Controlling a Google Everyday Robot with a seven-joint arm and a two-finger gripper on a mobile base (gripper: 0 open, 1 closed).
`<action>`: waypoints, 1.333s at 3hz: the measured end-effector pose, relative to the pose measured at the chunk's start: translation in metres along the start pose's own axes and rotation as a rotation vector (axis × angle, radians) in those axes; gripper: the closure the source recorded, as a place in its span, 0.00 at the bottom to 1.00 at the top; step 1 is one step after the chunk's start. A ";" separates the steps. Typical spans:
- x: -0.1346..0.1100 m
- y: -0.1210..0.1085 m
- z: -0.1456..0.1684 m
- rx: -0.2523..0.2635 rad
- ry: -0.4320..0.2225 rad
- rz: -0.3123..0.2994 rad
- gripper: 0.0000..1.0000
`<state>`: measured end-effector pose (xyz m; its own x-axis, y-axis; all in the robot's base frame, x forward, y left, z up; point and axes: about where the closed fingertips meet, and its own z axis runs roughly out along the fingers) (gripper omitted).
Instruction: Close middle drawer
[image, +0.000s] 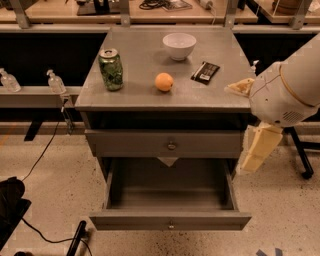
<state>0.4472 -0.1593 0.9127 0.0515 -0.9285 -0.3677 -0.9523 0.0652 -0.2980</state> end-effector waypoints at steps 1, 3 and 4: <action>0.000 0.000 0.000 0.000 0.000 0.000 0.00; 0.035 0.031 0.082 0.015 -0.153 -0.003 0.00; 0.081 0.062 0.171 0.020 -0.204 -0.024 0.00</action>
Offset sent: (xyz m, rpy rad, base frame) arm 0.0073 -0.0068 -0.0942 0.2132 -0.0468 0.0377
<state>0.4437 -0.1681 0.7141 0.1357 -0.8366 -0.5308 -0.9439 0.0535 -0.3258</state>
